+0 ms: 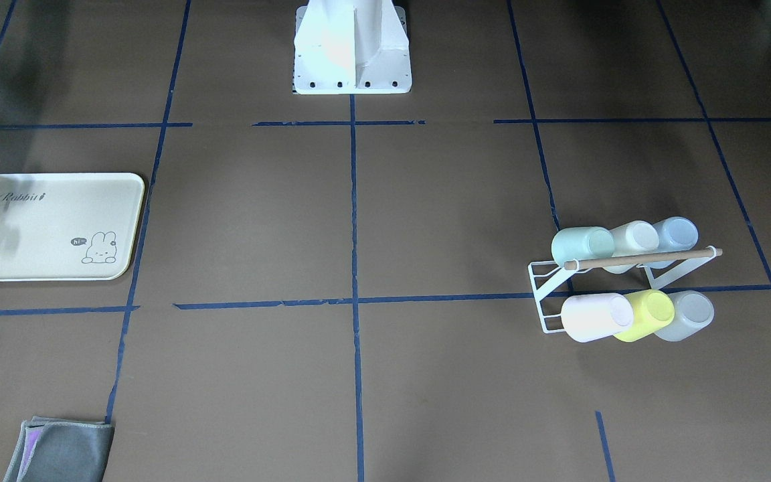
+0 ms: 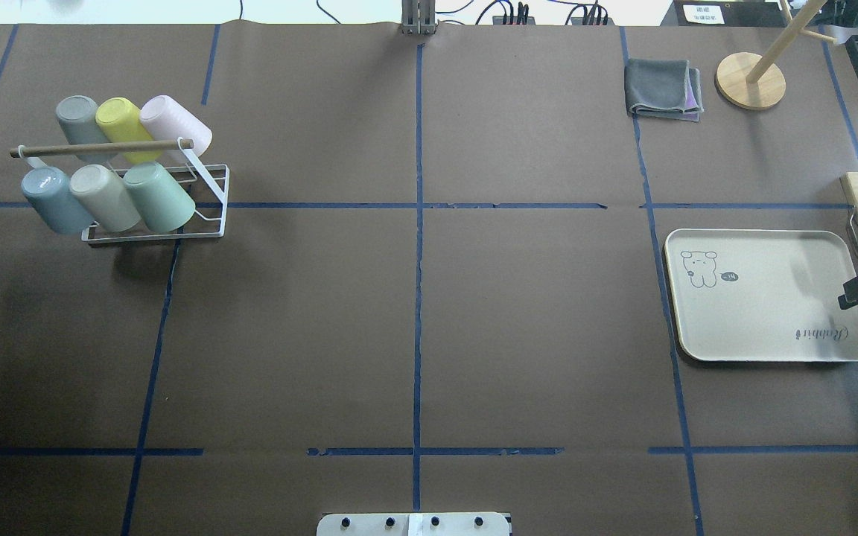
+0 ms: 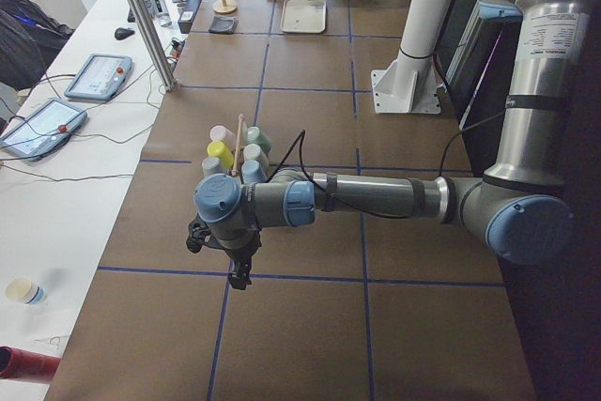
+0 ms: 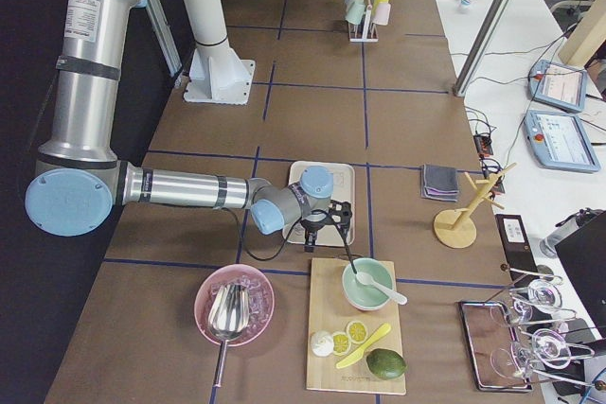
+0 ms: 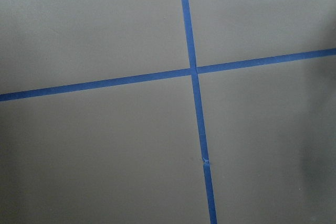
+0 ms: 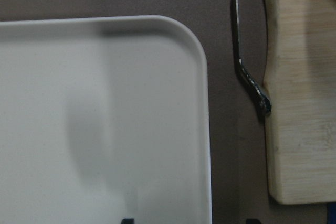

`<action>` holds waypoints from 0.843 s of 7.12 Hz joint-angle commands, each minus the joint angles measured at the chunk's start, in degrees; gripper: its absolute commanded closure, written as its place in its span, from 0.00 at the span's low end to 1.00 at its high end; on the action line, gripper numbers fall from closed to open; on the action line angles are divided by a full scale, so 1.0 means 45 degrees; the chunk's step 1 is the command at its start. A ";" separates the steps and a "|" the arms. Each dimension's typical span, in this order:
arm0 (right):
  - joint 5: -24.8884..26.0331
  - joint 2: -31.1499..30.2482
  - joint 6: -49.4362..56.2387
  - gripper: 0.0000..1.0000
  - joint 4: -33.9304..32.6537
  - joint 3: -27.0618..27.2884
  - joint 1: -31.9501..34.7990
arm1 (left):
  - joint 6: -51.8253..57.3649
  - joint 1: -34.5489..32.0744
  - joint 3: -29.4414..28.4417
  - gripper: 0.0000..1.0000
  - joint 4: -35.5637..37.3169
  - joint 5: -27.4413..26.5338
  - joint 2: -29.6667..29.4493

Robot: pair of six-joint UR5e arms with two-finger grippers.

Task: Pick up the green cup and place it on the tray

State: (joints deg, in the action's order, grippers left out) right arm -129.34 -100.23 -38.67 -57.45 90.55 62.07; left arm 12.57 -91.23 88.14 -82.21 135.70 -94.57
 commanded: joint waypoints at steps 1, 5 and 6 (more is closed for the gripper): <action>-0.0008 0.0028 0.0058 0.23 0.0013 -0.0219 -0.0160 | 0.0000 0.0000 -0.0016 0.00 -0.0012 0.0000 -0.0039; -0.0008 0.0028 0.0019 0.43 0.0013 -0.0376 -0.0160 | 0.0019 0.0000 -0.0016 0.00 -0.0012 0.0000 -0.0078; -0.0008 0.0028 0.0000 0.69 0.0013 -0.0377 -0.0160 | 0.0019 0.0000 -0.0016 0.00 -0.0012 -0.0019 -0.0097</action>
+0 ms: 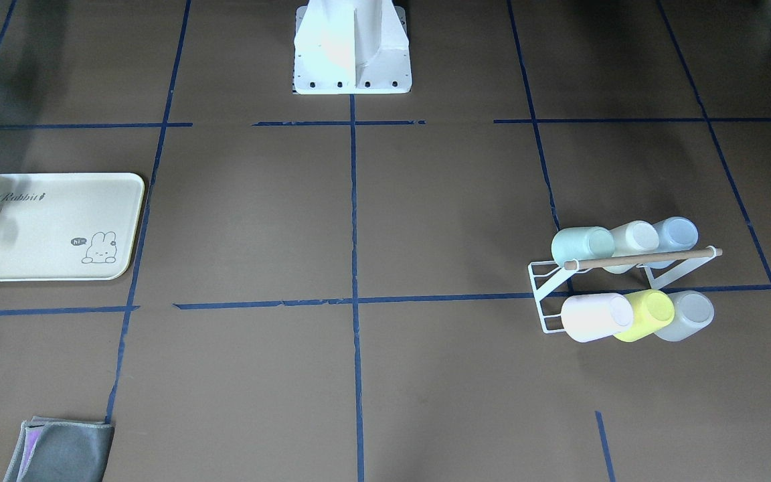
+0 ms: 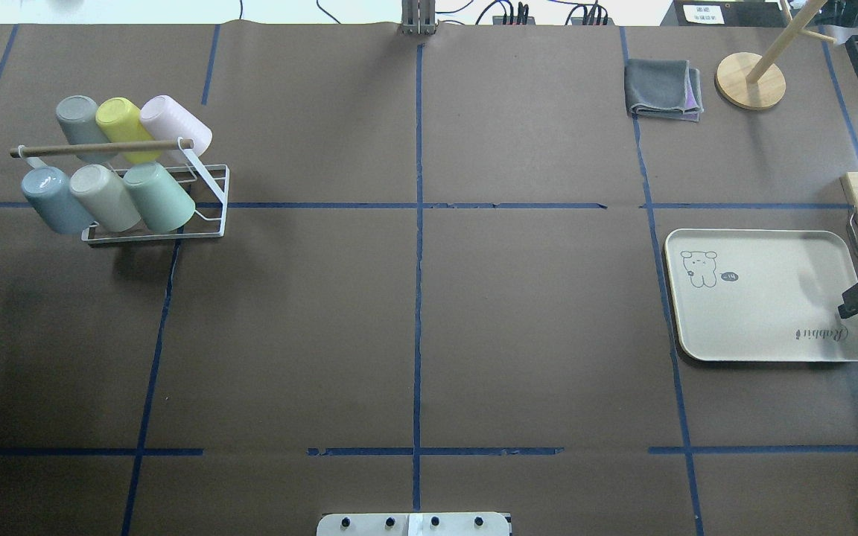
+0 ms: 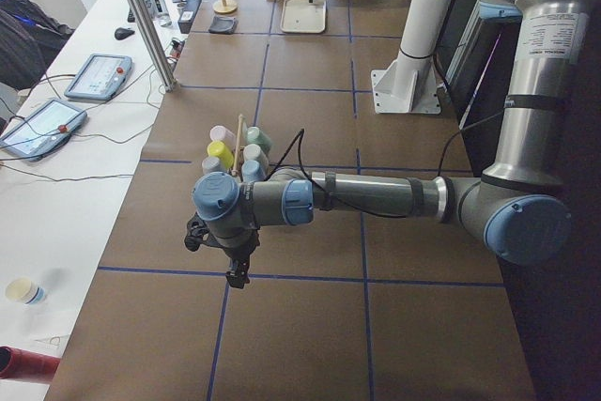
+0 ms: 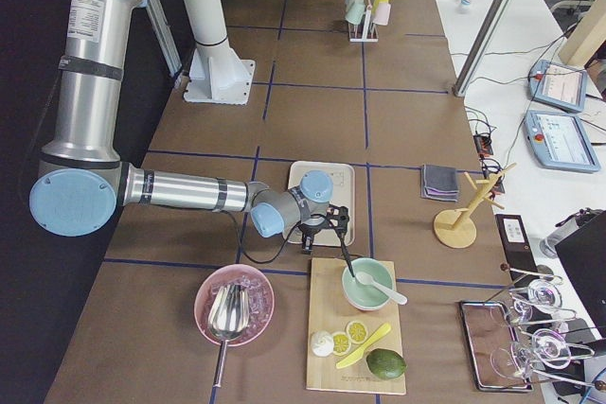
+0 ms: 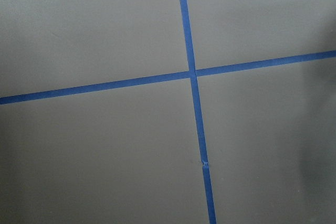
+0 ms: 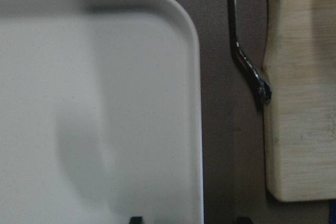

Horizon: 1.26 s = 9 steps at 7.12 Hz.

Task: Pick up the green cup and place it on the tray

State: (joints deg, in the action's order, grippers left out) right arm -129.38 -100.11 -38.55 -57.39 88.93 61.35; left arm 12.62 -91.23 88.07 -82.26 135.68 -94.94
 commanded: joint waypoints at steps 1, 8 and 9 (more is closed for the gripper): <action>0.0000 0.0000 0.0030 0.90 0.0019 -0.0016 -0.0001 | -0.0012 0.0000 0.0000 0.00 0.0000 0.0005 -0.0015; -0.0718 -0.0195 -0.0126 1.00 0.0274 0.1894 0.0677 | -0.0032 -0.0019 0.0019 0.00 0.0000 -0.0014 -0.0094; -0.1670 -0.0118 -0.0126 1.00 0.0274 0.2169 0.1437 | -0.0032 0.0000 0.0019 0.00 0.0000 0.0005 -0.0094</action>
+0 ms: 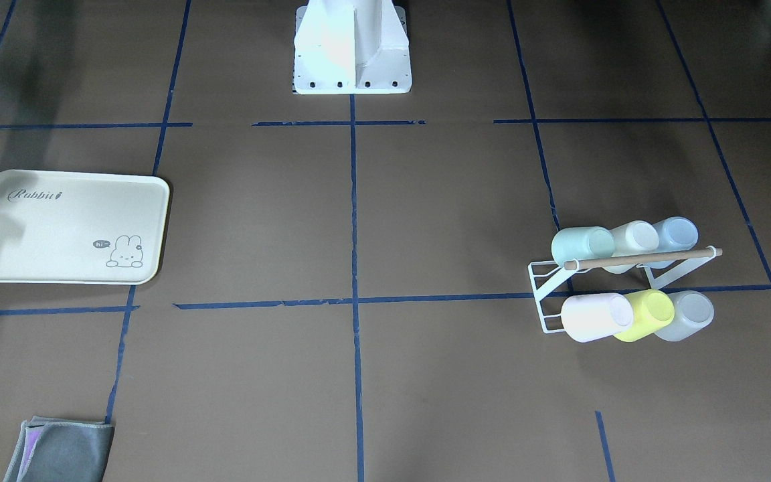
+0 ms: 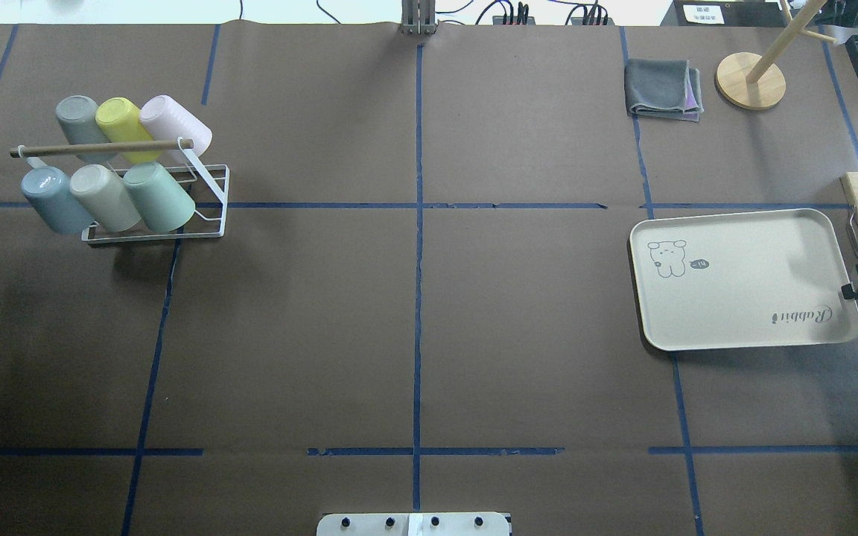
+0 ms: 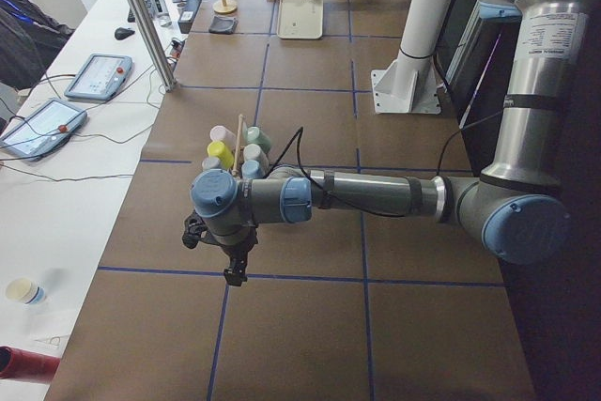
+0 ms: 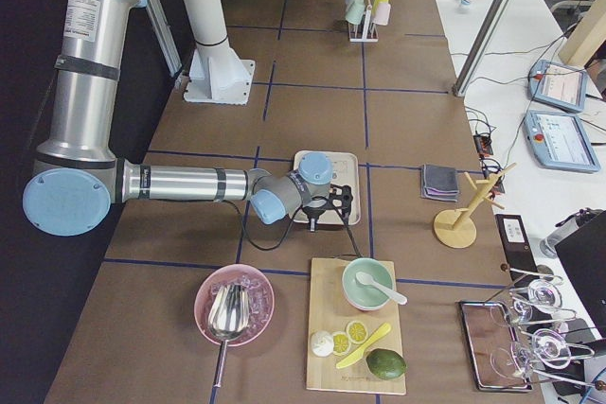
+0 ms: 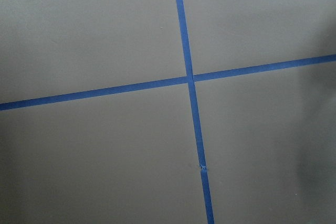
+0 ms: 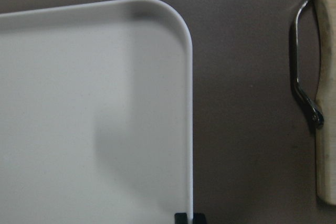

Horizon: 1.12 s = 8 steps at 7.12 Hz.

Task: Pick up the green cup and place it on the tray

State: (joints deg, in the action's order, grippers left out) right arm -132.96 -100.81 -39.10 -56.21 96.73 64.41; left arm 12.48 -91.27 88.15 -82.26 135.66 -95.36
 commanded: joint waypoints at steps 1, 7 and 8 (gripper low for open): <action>-0.1483 0.0098 -0.0022 1.00 0.0010 0.0825 0.1093 | 0.0000 -0.0011 0.0000 0.00 0.0000 0.0009 -0.0020; -0.1628 0.3292 -0.5085 1.00 -0.0010 0.1278 -0.0869 | -0.0019 -0.0011 0.0059 0.00 0.0019 0.0009 -0.0040; -0.0988 0.4191 -0.6202 1.00 -0.0010 0.1278 -0.1862 | -0.0019 -0.0011 0.0078 0.00 0.0019 0.0009 -0.0040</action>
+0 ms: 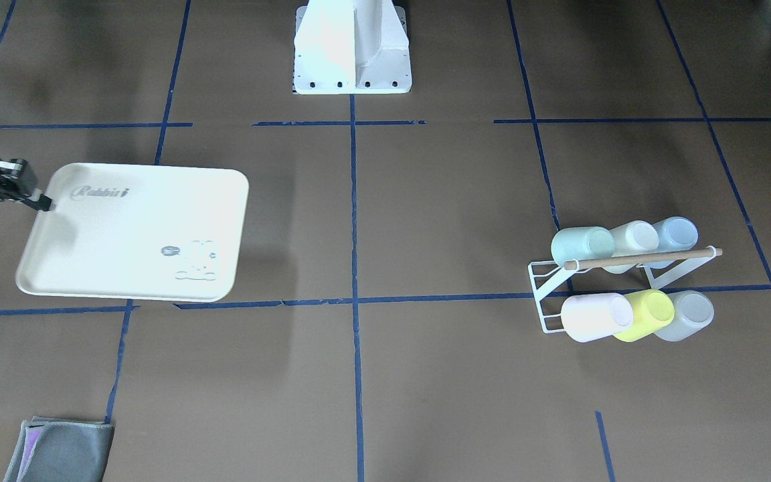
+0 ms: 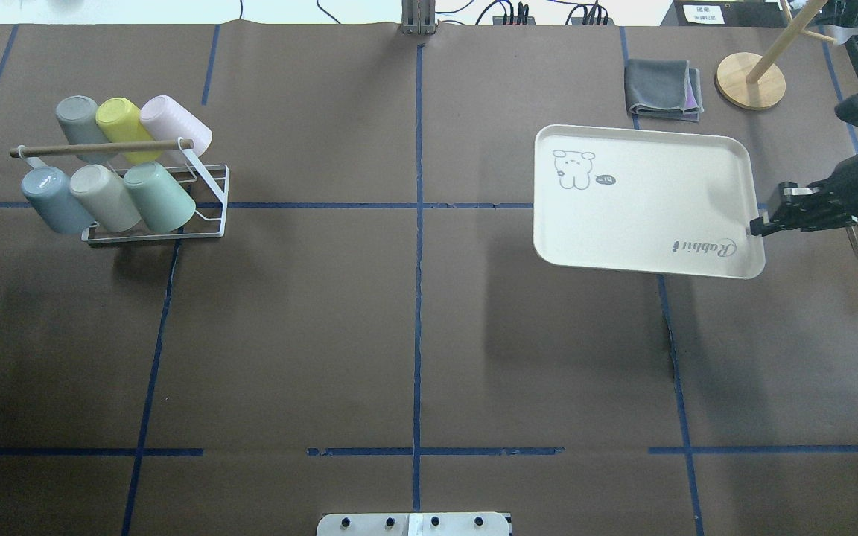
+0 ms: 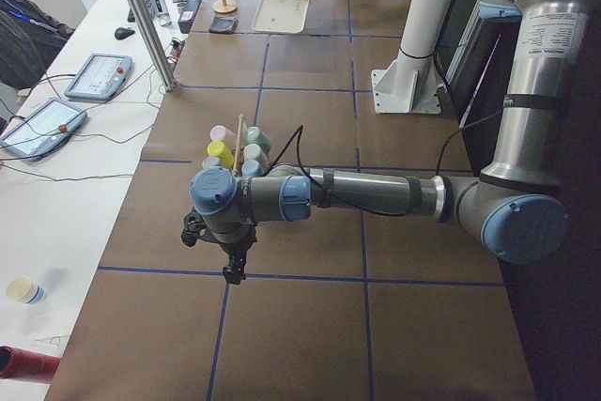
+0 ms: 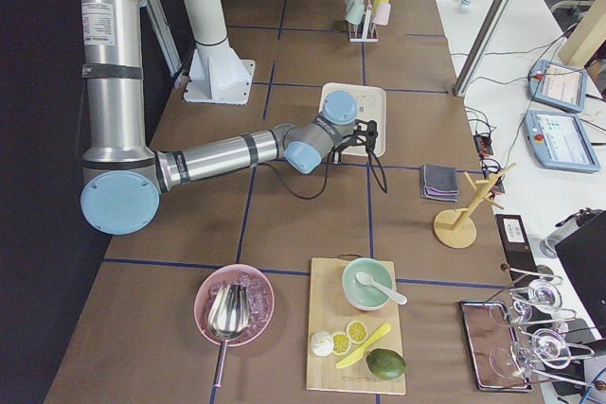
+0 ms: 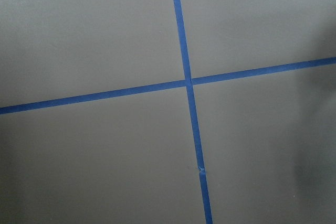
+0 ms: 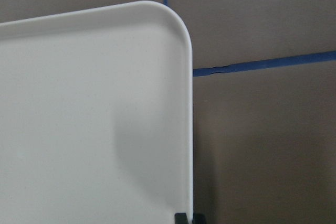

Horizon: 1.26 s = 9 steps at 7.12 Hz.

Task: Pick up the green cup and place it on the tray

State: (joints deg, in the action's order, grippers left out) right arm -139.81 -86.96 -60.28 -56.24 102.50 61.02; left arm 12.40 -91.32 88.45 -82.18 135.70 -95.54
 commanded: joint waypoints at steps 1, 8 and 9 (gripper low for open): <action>0.1683 0.1933 -0.2299 1.00 -0.0022 -0.0081 -0.2432 | -0.0002 0.0000 -0.0006 0.00 0.0001 0.0002 0.0001; 0.4527 0.4325 -0.4123 1.00 -0.0121 -0.1645 -0.5688 | -0.0002 0.0000 -0.0026 0.00 0.0001 0.0002 0.0001; 0.4468 0.4305 -0.4123 0.99 -0.0120 -0.1606 -0.5669 | -0.0002 0.0000 -0.0006 0.00 0.0001 0.0002 0.0001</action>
State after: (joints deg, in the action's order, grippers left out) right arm -119.46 -67.49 -78.81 -56.84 95.16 35.44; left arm 12.39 -91.32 88.35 -82.18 135.70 -95.54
